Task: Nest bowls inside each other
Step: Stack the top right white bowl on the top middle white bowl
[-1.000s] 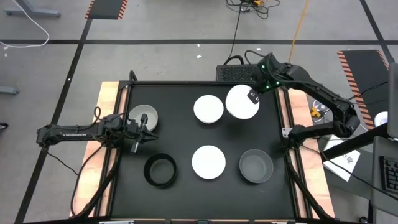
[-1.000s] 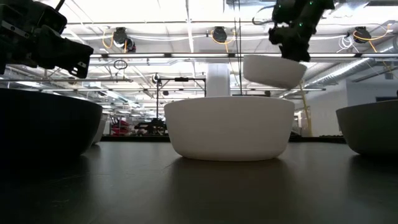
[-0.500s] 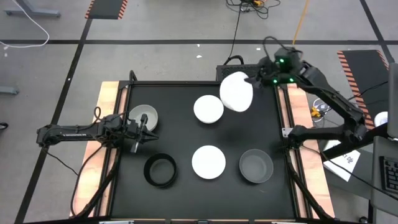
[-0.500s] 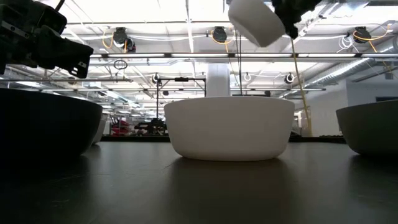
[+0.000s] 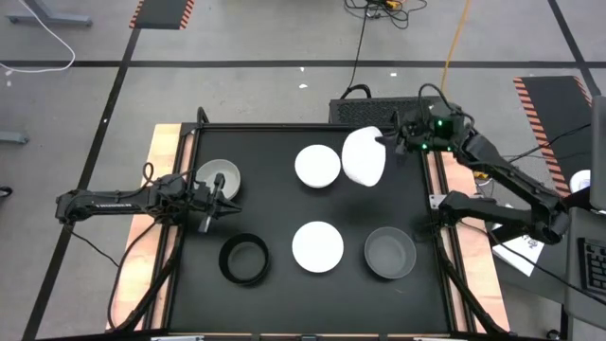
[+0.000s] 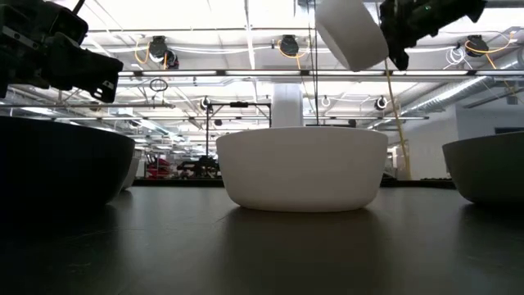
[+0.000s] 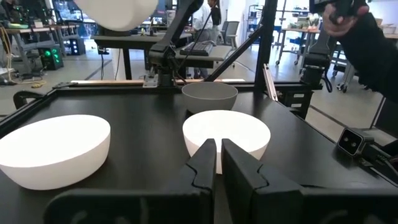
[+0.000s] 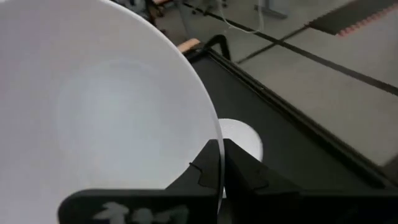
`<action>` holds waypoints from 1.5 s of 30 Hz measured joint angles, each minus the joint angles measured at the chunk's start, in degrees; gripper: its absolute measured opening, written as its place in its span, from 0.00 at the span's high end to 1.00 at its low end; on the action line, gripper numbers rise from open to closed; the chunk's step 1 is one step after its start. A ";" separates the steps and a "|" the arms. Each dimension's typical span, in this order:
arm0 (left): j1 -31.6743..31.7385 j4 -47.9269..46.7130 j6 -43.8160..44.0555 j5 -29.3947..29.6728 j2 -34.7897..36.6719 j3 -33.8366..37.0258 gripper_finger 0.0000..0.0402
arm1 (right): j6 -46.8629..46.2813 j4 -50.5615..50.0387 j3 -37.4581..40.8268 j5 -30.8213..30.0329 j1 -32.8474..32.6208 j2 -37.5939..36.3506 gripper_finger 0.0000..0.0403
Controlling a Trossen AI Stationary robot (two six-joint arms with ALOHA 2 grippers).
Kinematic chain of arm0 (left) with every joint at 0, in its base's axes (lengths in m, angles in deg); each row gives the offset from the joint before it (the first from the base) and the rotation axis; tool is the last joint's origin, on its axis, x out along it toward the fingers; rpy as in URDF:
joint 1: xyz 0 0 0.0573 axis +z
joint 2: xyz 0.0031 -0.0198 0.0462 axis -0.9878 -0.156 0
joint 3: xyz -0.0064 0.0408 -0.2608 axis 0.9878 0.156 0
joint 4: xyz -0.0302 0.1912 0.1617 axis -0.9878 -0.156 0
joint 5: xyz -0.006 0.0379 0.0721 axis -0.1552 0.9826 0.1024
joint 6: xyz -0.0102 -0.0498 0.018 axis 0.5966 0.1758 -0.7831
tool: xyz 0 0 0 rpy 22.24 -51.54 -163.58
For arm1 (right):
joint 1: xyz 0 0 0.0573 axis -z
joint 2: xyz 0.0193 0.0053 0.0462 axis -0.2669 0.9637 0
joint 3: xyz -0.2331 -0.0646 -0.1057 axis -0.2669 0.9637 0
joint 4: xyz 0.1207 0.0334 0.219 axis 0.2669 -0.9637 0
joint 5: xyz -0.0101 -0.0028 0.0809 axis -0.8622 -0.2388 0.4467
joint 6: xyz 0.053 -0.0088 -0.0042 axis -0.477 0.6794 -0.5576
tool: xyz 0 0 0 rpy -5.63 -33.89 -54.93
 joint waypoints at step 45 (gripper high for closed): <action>0.00 -0.43 1.01 -0.20 0.00 0.00 0.94 | 2.33 14.58 -5.40 6.11 -0.74 25.01 1.00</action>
